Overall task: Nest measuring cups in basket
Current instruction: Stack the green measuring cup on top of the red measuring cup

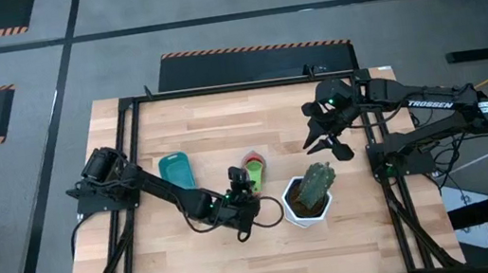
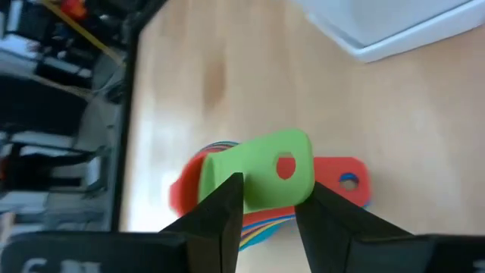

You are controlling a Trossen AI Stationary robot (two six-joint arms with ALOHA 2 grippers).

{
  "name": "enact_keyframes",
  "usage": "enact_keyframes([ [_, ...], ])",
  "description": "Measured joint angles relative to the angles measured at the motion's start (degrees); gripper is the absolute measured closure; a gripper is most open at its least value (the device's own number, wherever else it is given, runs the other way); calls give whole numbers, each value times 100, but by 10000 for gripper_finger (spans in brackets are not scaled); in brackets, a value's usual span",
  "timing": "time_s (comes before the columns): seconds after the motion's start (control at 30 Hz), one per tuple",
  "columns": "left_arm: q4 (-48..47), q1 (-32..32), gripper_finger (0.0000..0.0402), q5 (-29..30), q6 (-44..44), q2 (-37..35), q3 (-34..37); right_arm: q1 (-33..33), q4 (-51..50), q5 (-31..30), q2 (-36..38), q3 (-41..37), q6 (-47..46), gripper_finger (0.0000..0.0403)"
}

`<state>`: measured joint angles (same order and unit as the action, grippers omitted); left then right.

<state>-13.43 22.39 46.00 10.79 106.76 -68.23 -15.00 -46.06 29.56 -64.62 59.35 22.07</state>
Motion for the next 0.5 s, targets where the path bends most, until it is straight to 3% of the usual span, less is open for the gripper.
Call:
enact_keyframes([
  [0.17, 17, 93, 291, -263, 17, 0, 0, 0, 0, 0, 0, 0, 0, 308],
  [0.5, 50, 178, 291, 890, -17, 2, 1, 0, -2, 0, 0, 0, 0, 308],
])
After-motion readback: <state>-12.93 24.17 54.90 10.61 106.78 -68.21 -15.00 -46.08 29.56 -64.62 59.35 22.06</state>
